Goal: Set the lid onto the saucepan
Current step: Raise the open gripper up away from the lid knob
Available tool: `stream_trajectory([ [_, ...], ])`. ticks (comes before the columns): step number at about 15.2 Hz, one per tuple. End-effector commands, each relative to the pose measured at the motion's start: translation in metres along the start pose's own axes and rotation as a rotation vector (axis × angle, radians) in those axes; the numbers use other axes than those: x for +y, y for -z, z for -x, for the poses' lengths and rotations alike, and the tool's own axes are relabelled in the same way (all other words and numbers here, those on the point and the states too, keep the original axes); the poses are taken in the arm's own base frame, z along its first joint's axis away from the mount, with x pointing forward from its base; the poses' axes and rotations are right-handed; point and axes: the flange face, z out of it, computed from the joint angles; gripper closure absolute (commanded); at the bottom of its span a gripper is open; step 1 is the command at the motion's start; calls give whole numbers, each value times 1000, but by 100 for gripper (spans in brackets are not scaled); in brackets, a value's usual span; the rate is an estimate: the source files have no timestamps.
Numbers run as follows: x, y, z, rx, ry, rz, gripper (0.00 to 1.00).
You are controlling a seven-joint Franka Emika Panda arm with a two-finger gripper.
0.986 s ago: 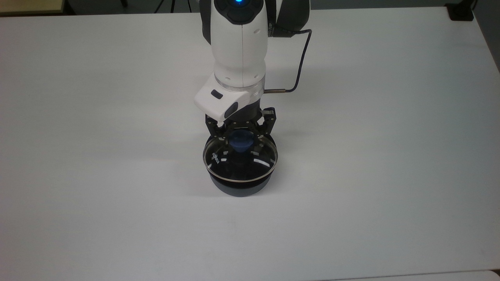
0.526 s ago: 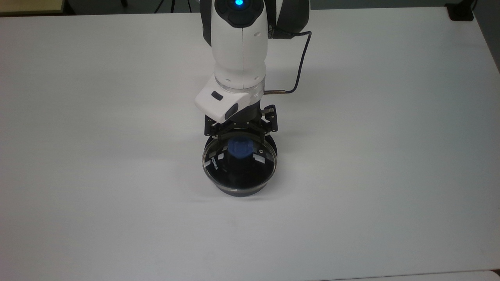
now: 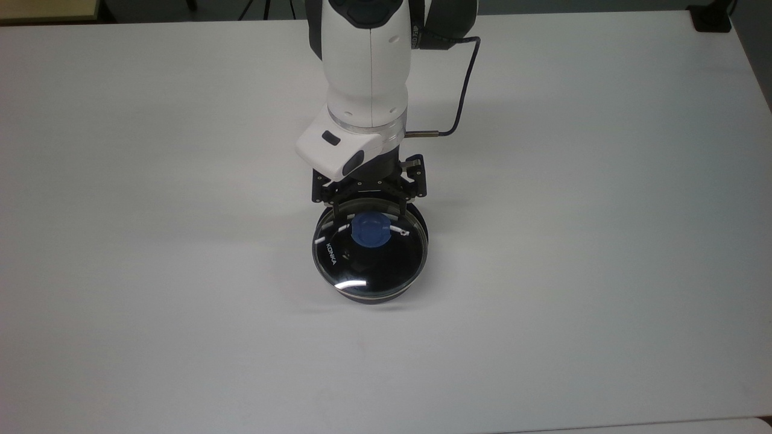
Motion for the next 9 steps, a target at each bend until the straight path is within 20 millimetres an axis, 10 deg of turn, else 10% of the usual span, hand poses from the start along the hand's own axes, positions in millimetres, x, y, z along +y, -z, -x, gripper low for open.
stream_trajectory([
  [1, -1, -4, -1, 31, -59, 5, 1],
  [5, 5, 17, 10, -12, -89, 13, 0],
  [9, 10, 82, 49, -154, -95, 32, 0],
])
